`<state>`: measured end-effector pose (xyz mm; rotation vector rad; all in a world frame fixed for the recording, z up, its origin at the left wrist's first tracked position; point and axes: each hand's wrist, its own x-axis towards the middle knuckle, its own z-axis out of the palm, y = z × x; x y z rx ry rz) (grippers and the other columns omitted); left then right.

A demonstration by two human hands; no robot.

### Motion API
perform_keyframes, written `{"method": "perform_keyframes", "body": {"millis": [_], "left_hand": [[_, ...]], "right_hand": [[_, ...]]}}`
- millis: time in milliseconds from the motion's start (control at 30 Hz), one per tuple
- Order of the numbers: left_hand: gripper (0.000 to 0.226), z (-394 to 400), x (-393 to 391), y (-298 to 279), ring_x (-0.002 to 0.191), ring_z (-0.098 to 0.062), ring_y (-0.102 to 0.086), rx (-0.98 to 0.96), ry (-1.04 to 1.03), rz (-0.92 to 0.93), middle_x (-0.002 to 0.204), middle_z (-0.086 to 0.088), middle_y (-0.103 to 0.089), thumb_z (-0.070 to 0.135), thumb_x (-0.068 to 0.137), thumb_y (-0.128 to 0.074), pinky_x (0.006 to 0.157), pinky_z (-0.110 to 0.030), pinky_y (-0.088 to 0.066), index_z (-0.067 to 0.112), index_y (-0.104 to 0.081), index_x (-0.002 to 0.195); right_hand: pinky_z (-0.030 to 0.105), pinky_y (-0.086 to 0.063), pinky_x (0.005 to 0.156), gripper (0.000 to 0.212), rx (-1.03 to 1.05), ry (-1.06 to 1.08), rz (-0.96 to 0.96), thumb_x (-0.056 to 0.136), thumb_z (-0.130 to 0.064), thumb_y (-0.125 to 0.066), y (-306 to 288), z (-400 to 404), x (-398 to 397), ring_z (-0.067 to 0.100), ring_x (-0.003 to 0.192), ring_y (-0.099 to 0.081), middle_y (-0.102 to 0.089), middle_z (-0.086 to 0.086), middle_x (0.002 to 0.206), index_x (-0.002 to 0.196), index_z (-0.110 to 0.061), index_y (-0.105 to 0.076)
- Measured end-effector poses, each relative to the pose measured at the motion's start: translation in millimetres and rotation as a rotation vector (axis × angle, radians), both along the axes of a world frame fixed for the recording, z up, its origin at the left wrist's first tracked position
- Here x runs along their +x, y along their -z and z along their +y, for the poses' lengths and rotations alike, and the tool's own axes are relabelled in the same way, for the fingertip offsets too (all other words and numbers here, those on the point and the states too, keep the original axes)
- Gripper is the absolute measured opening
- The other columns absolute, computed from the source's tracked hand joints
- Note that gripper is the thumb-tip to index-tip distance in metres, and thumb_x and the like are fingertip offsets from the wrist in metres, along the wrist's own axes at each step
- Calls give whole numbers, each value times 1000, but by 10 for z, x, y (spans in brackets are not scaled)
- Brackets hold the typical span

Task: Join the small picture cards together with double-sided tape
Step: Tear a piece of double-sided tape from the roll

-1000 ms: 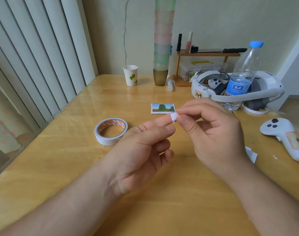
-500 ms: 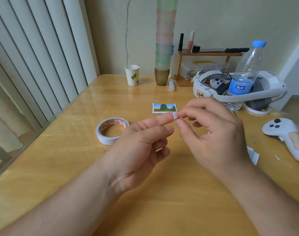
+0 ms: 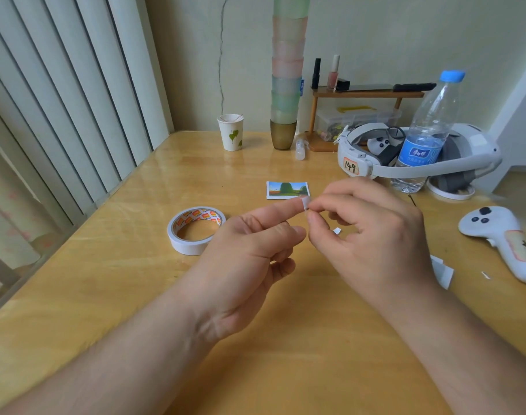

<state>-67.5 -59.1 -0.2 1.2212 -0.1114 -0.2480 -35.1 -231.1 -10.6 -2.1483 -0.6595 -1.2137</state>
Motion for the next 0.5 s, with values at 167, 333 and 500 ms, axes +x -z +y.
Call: {"method": "perform_keyframes", "body": {"millis": [167, 333, 500], "left_hand": [[44, 4, 2, 12, 61, -7, -41, 20, 10, -19, 76, -1, -35, 14, 79, -73, 76, -31, -39, 22, -78, 122], [37, 9, -4, 12, 61, -7, -40, 53, 9, -48, 76, -2, -31, 8, 88, -72, 77, -32, -38, 23, -79, 121], [42, 1, -1, 21, 61, -8, -40, 61, 17, -55, 77, -5, -27, 14, 82, -72, 76, -31, -39, 24, -79, 122]], "right_hand": [[20, -48, 75, 5, -15, 4, 0, 88, -15, -76, -2, 7, 4, 1, 78, -50, -72, 0, 91, 85, -13, -79], [20, -51, 74, 5, -8, -3, 2, 86, -12, -75, -10, 0, -3, -1, 78, -51, -73, -1, 92, 85, -13, -80], [24, -52, 73, 5, -21, -3, 6, 88, -14, -76, -12, -1, -2, 2, 77, -52, -73, 0, 91, 85, -13, -79]]}}
